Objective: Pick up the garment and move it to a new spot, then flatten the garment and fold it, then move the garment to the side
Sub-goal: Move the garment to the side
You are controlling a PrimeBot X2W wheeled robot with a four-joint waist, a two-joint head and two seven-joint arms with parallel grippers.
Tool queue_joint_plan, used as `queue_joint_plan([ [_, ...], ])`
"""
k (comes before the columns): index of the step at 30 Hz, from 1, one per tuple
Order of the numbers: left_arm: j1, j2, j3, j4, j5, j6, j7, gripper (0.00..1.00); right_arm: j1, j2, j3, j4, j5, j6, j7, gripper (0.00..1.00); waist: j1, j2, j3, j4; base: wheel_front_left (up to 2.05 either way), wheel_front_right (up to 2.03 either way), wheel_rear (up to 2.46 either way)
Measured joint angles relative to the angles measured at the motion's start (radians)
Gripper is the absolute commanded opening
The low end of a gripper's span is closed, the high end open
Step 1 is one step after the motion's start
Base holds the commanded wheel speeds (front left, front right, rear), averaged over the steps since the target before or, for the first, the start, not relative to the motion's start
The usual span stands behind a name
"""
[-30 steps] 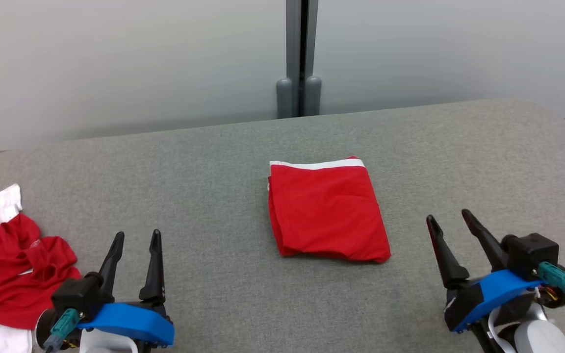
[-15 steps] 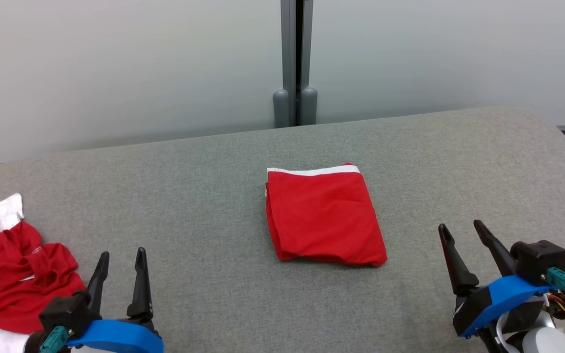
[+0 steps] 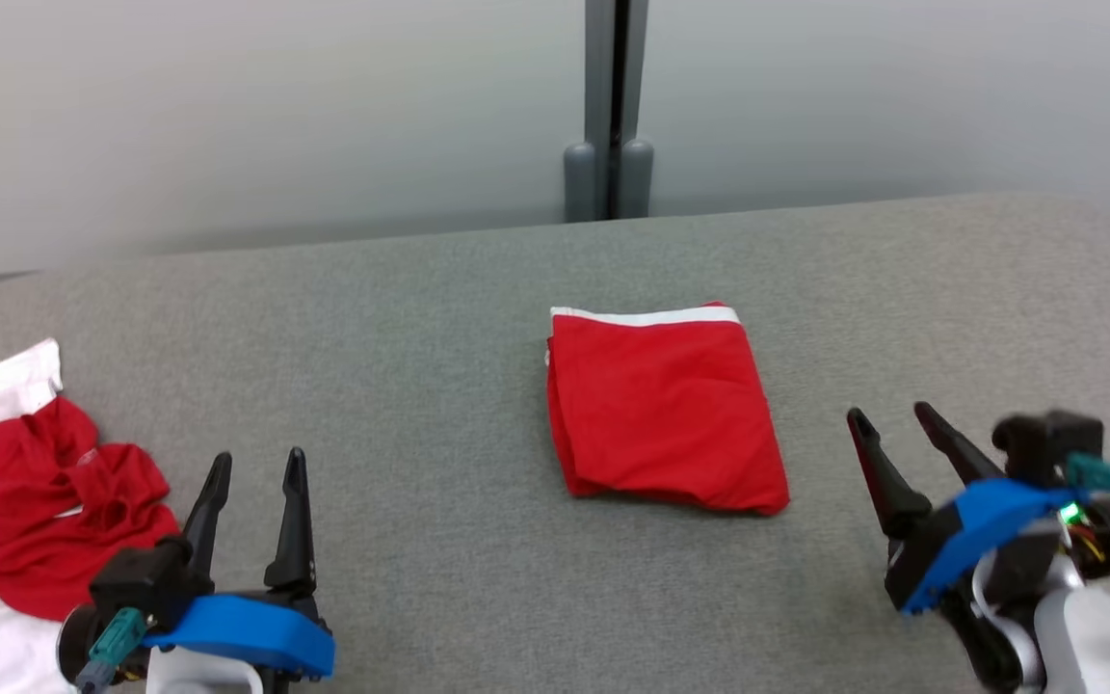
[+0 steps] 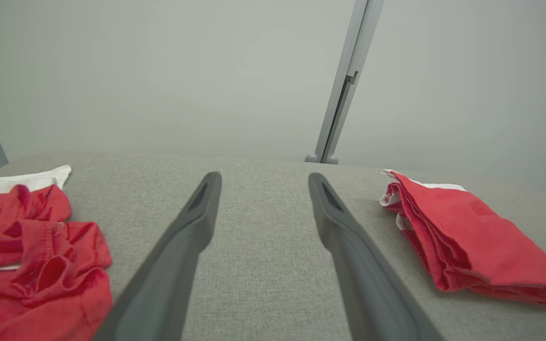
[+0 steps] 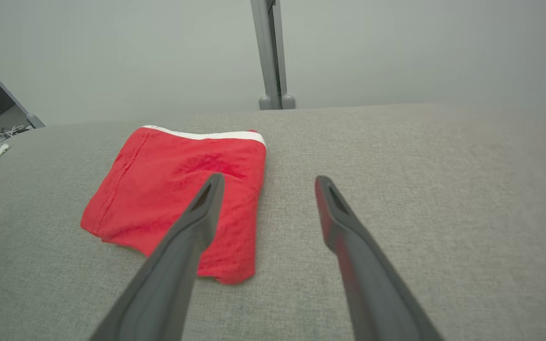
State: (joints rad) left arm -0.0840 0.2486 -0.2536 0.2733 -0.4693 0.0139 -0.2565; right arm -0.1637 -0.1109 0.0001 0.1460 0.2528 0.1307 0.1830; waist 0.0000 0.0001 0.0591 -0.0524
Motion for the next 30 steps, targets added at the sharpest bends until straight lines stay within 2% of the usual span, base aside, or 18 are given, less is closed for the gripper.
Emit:
queue_joint_plan([
  [4, -0.033, 0.005, -0.009, -0.009, 0.006, -0.011, 0.001, 1.00, -0.112, -0.018, -0.006, 0.053, 0.021, 0.000, 0.165, 1.00, 0.0001, 0.0000, 0.036, 0.029, 0.00, 0.00, 0.00],
  [9, -0.064, 0.003, -0.021, -0.022, 0.017, -0.014, 0.001, 1.00, -0.244, -0.003, -0.084, 0.214, 0.020, 0.000, 0.351, 1.00, 0.0001, 0.0000, 0.083, 0.078, 0.00, 0.00, 0.00],
  [16, -0.088, -0.001, -0.040, -0.020, 0.023, -0.021, 0.001, 1.00, -0.366, 0.029, -0.132, 0.415, 0.023, 0.000, 0.391, 1.00, 0.0002, 0.0000, 0.141, 0.147, 0.00, 0.00, 0.00],
  [21, -0.103, -0.003, -0.043, -0.015, 0.025, -0.023, 0.000, 1.00, -0.413, 0.034, -0.109, 0.505, 0.004, 0.000, 0.423, 1.00, 0.0001, 0.0000, 0.169, 0.169, 0.00, 0.00, 0.00],
  [22, -0.103, -0.004, -0.043, -0.013, 0.026, -0.023, 0.000, 1.00, -0.424, 0.032, -0.091, 0.513, 0.013, 0.000, 0.430, 0.69, 0.0002, 0.0000, 0.170, 0.169, 0.00, 0.00, 0.00],
  [23, -0.102, -0.005, -0.044, -0.011, 0.028, -0.023, -0.001, 1.00, -0.432, 0.031, -0.074, 0.518, 0.019, 0.000, 0.431, 0.04, 0.0001, 0.0000, 0.170, 0.165, 0.00, 0.00, 0.00],
  [24, -0.103, -0.005, -0.045, -0.011, 0.028, -0.023, -0.001, 1.00, -0.434, 0.025, -0.041, 0.518, 0.019, 0.000, 0.432, 0.00, 0.0002, 0.0000, 0.169, 0.160, 0.00, 0.00, 0.00],
  [27, -0.103, -0.008, -0.047, -0.011, 0.029, -0.025, -0.002, 1.00, -0.444, -0.013, 0.067, 0.502, 0.033, 0.000, 0.441, 0.00, 0.0001, 0.0000, 0.167, 0.139, 0.00, 0.00, 0.00],
  [30, -0.102, -0.007, -0.044, -0.016, 0.031, -0.025, -0.002, 1.00, -0.465, -0.085, 0.202, 0.445, 0.051, 0.000, 0.469, 0.00, 0.0001, 0.0000, 0.170, 0.100, 0.00, 0.00, 0.00],
])
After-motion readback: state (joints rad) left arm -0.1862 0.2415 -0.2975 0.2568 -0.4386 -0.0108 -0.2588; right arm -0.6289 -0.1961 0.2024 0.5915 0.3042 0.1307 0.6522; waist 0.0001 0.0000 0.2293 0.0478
